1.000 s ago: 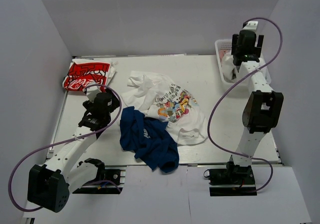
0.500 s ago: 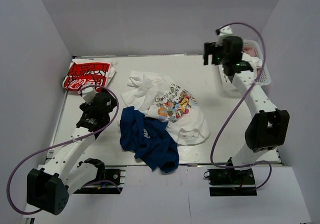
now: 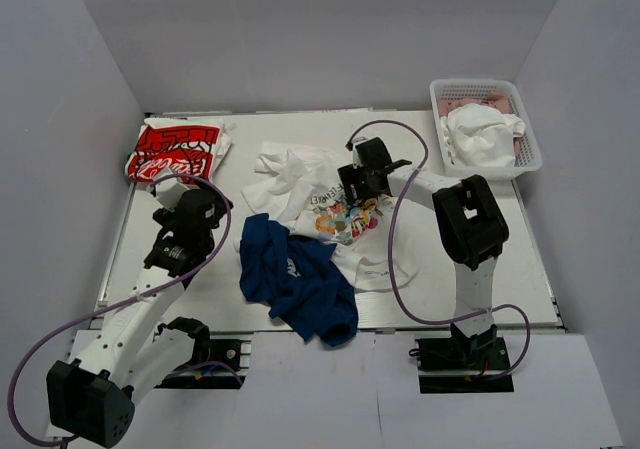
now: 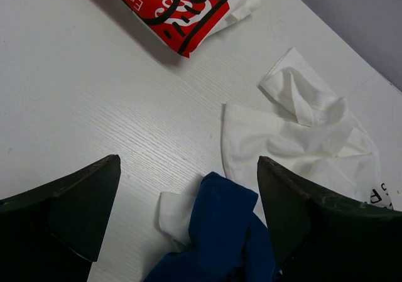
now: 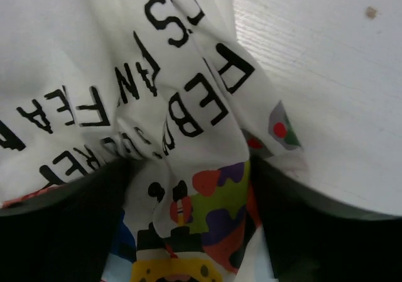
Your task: Fold and stack the t-shirts
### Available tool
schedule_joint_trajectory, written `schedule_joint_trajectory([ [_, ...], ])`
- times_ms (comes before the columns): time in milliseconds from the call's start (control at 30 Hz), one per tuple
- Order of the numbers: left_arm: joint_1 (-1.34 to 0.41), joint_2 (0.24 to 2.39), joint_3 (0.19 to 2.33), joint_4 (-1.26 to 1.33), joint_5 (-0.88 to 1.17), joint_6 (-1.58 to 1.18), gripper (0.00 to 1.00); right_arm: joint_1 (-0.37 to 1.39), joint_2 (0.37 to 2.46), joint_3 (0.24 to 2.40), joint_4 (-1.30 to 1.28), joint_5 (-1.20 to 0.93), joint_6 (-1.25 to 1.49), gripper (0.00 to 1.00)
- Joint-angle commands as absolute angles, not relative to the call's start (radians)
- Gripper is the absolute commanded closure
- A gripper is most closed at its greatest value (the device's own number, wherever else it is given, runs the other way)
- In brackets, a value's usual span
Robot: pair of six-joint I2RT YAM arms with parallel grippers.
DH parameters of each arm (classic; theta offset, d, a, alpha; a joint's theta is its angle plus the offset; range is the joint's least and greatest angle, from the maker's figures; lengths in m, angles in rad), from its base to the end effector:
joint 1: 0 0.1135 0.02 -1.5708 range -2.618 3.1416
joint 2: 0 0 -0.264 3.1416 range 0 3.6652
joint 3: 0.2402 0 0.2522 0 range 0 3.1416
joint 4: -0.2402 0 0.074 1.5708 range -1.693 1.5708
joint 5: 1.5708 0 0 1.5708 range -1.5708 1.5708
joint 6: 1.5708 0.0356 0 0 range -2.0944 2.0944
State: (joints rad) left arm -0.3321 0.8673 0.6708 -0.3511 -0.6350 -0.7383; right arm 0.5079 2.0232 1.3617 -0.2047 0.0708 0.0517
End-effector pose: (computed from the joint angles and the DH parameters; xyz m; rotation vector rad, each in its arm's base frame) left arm 0.1854 -0.0416 0.2724 -0.7534 1.8563 -0.0073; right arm 0.3826 0.2101 0.1644 -0.5209 2.3847 0.1647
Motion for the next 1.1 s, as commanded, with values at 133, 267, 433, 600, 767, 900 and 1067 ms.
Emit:
schedule_joint_trajectory([
  [133,-0.33,0.868,0.66,-0.356,-0.634,-0.735,0.01,0.523,2.031,1.365,-0.183,0.222,0.124,0.88],
  [267,-0.33,0.905,0.68,-0.356,-0.614,-0.723,0.01,0.523,1.921,1.442,-0.169,0.308,0.123,1.0],
  [433,-0.33,0.942,0.716,-0.385,-0.614,-0.71,0.01,0.48,1.803,1.639,-0.183,0.444,0.133,1.0],
  [600,-0.33,0.962,0.726,-0.367,-0.545,-0.675,0.01,0.385,1.755,1.822,-0.181,0.58,0.176,1.0],
  [767,-0.33,0.982,0.69,-0.29,-0.443,-0.607,0.01,0.247,1.788,2.044,-0.192,0.557,0.118,1.0],
  [900,-0.33,1.023,0.681,-0.267,-0.367,-0.563,0.01,0.178,1.805,2.146,-0.158,0.578,0.042,1.0],
  [1067,-0.339,1.103,0.69,-0.267,-0.319,-0.541,0.01,0.094,1.819,2.212,-0.028,0.689,-0.099,1.0],
])
